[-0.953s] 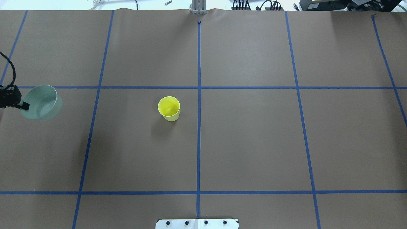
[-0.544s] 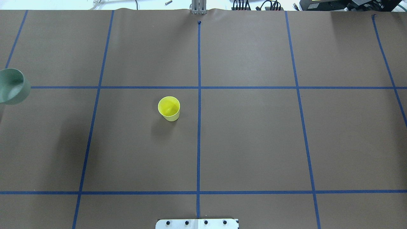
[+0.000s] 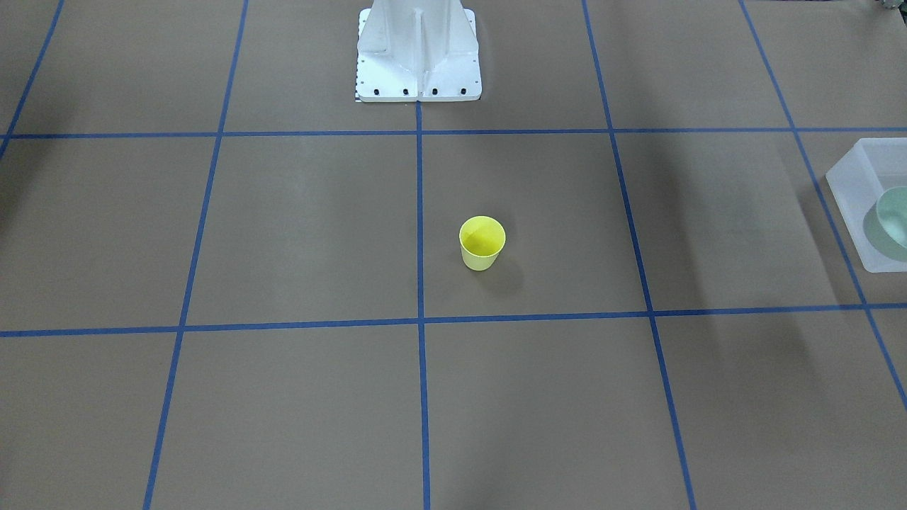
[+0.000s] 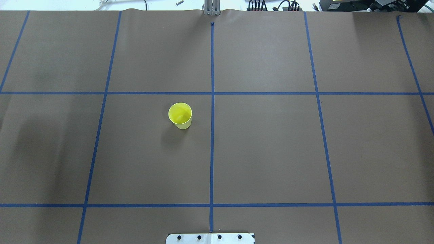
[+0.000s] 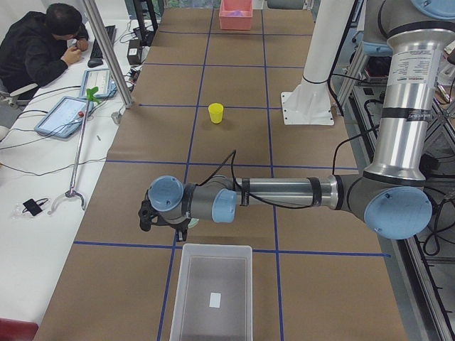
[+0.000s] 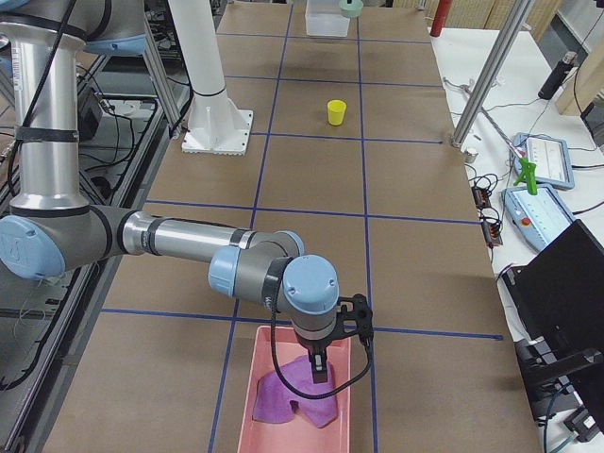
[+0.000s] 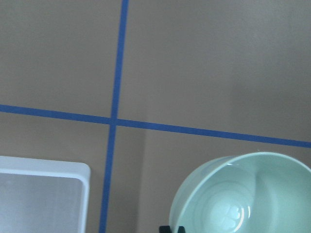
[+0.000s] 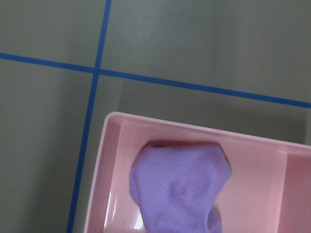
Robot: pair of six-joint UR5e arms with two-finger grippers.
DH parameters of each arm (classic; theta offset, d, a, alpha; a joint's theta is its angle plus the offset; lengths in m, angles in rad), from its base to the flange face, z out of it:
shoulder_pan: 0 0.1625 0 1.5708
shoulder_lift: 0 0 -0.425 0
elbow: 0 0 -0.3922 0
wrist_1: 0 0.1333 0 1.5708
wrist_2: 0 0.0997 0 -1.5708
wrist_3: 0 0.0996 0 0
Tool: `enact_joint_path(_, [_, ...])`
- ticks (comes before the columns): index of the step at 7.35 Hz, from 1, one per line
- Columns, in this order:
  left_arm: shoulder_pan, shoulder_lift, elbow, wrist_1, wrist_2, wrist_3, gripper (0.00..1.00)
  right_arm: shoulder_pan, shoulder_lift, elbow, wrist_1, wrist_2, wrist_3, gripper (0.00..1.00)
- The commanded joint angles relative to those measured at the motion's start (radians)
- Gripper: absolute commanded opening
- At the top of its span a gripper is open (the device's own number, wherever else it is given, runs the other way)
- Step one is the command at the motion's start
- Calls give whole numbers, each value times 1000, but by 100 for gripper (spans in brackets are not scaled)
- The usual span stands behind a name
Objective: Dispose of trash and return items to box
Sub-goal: 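Lower the pale green bowl into the clear bin and release with the left gripper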
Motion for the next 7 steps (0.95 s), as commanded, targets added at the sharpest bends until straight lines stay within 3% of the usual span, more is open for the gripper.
enact_joint_path(1, [-62,7,105,-2,9,124,0,-8,1,41,0,41,61,100])
enact_joint_path(3, [-160,10,144,7,11,192,0,-17,0,67,-10,53,84,100])
enact_joint_path(7, [-162,102,181,-5,72,227,0,-34,0,70,-10,69,112,100])
